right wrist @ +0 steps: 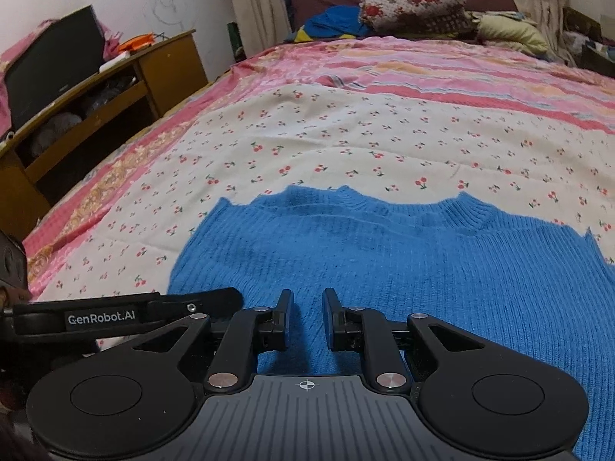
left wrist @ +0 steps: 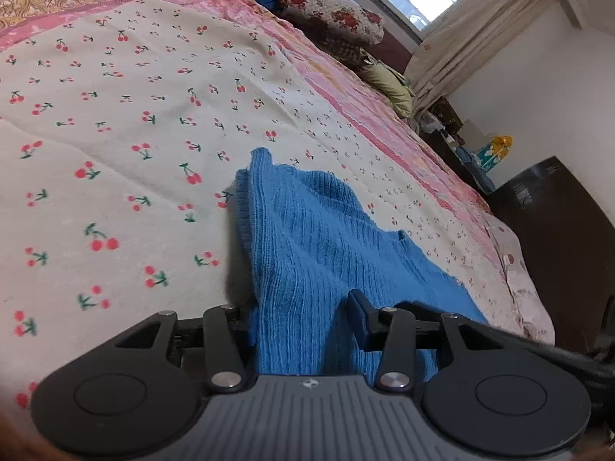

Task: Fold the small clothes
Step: 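Grasp the sweater side with the left gripper while the right gripper grasps the fold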

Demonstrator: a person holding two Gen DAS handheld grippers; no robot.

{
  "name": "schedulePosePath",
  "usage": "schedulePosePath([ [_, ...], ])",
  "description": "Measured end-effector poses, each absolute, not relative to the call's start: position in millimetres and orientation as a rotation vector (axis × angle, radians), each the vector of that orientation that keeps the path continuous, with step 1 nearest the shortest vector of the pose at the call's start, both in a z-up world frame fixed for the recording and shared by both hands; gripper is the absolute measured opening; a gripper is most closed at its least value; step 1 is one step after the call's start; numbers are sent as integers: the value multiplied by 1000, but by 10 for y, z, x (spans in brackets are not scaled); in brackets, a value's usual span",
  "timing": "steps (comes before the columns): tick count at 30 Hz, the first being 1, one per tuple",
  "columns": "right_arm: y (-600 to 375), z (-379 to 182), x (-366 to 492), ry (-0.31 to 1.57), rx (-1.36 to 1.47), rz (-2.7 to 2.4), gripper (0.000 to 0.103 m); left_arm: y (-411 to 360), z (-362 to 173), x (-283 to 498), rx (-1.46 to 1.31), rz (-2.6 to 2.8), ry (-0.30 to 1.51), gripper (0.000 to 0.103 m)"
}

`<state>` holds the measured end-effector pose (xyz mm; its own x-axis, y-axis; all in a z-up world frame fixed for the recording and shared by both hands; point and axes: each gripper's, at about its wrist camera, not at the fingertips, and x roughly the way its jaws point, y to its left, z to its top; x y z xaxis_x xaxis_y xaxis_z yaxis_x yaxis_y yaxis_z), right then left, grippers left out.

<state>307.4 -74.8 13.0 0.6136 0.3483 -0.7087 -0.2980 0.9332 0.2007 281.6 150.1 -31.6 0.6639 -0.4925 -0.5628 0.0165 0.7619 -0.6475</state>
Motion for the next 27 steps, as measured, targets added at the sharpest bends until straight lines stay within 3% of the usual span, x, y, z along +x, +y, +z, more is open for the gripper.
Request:
schedulePosePath([
  [1,-765,129,3075,831,72,372,17,1491,-301,2814,-668,-299,802,46],
  [3,-809,142,3060,829,76,370,17,1431,-254,2787,-648,-286,793,32],
  [6,-900,173,3034,820,79,364,17,1308,-147,2729,-601,-277,777,26],
  [18,-1602,420,2994,764,193,297,19,401,202,2611,-401,-355,736,25],
  [22,-1799,451,3036,785,284,350,36,158,203,2564,-303,-342,727,25],
  [27,-1753,375,3183,851,329,447,39,7,187,2458,-203,-327,704,25],
])
